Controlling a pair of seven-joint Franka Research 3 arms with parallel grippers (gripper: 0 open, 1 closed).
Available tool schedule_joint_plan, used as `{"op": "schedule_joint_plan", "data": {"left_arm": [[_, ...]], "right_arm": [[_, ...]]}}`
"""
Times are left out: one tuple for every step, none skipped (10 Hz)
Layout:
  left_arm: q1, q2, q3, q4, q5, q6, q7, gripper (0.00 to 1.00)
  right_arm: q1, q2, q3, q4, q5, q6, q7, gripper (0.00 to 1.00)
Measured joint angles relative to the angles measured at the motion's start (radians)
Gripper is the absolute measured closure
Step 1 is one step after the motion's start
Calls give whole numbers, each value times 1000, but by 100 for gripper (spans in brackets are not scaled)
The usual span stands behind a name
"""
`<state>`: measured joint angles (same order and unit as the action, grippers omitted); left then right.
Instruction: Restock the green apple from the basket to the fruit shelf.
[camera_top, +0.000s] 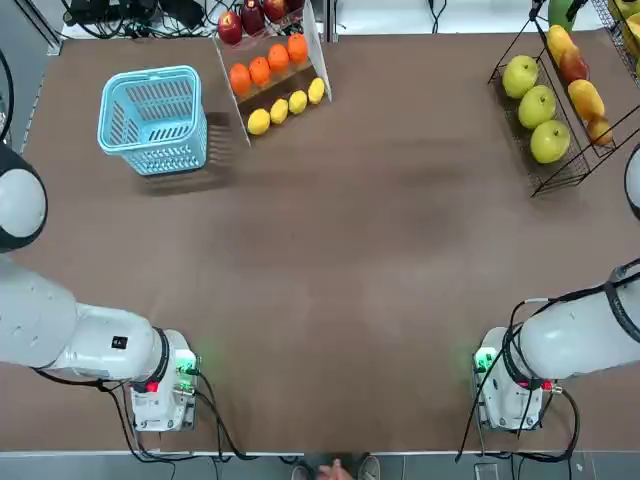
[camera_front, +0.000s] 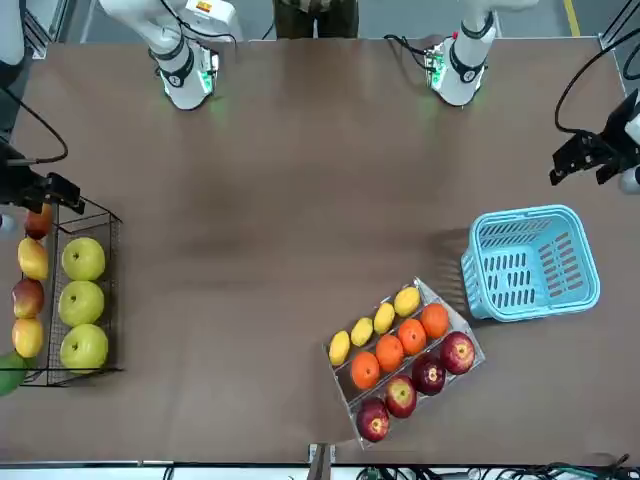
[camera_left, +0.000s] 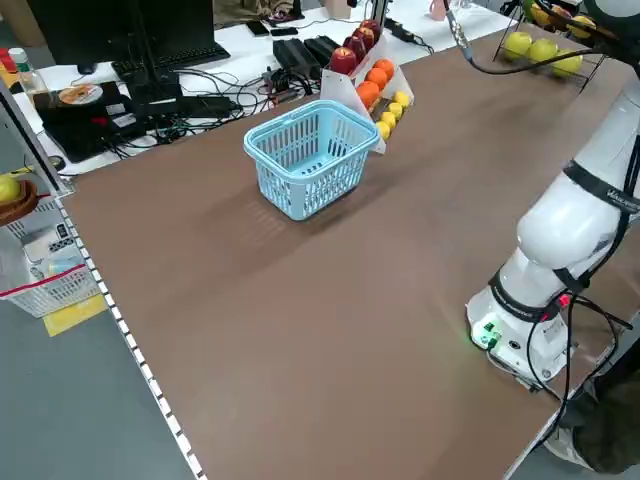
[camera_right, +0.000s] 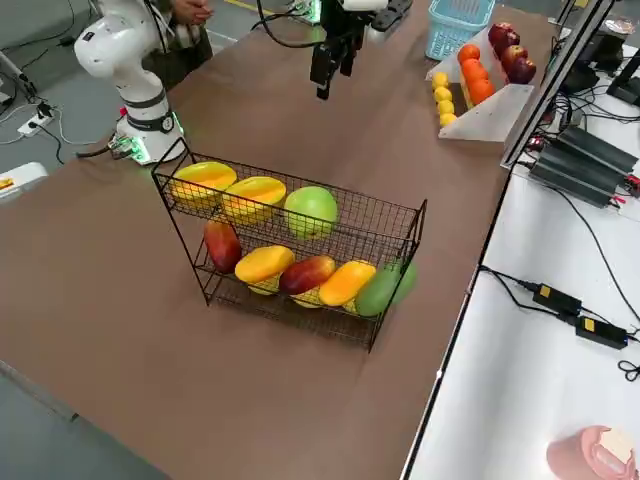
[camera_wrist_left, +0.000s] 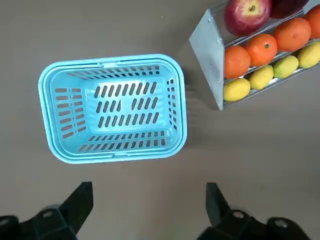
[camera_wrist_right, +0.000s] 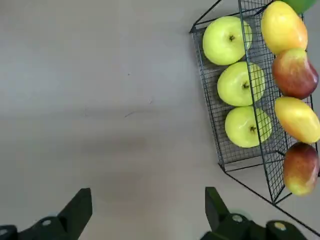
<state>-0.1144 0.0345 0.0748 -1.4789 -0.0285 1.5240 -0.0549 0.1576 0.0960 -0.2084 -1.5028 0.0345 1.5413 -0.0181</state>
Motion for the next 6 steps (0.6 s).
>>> {"op": "schedule_joint_plan", "data": {"left_arm": [[0,0,0,0,0,0,0,0],[0,0,0,0,0,0,0,0],[0,0,0,0,0,0,0,0],[0,0,0,0,0,0,0,0],[0,0,0,0,0,0,0,0],[0,0,0,0,0,0,0,0]], "right_arm": [[6,-6,0,11,0,-27,11,0],[8,-9,1,17,0,-44,19,0],[8,-9,1,14,0,-54,26,0],[7,-9,1,10,0,-63,29,0],[3,-10,4,8,0,-74,30,0],[-5,-10,12,8,0,-86,33,0]]}}
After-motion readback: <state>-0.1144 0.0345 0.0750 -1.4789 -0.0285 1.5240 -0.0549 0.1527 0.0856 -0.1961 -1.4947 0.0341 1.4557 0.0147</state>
